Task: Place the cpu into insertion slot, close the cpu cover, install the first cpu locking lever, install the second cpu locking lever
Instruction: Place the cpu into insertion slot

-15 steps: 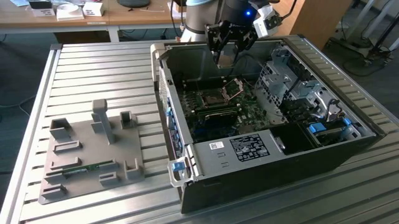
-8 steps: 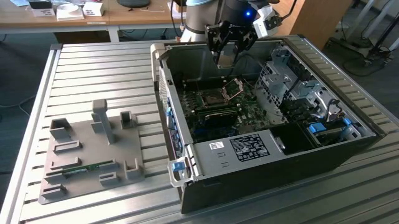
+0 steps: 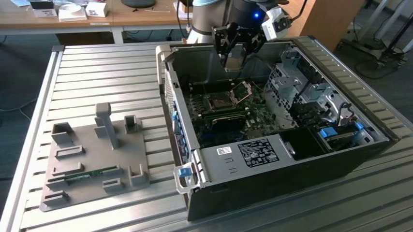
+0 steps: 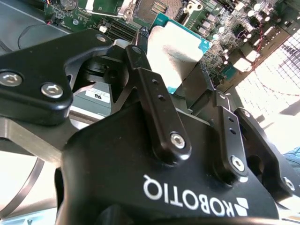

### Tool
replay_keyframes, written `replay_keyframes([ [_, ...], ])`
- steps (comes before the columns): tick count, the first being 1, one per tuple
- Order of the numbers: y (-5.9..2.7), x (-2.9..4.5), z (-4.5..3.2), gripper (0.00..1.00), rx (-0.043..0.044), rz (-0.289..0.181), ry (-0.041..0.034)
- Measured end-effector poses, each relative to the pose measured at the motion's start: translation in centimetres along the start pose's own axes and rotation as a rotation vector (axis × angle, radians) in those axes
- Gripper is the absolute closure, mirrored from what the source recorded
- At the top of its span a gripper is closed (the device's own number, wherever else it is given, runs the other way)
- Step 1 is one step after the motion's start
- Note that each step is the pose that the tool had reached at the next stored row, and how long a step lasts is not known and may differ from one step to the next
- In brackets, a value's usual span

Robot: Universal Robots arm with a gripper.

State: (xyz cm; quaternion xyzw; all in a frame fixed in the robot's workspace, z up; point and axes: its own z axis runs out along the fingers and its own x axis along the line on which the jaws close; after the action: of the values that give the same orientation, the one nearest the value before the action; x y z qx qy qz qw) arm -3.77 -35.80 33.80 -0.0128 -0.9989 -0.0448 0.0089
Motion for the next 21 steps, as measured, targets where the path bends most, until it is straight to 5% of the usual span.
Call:
replay_keyframes([
  [21, -0.07, -0.02, 0.76, 0.46, 0.0004, 0.0, 0.0],
])
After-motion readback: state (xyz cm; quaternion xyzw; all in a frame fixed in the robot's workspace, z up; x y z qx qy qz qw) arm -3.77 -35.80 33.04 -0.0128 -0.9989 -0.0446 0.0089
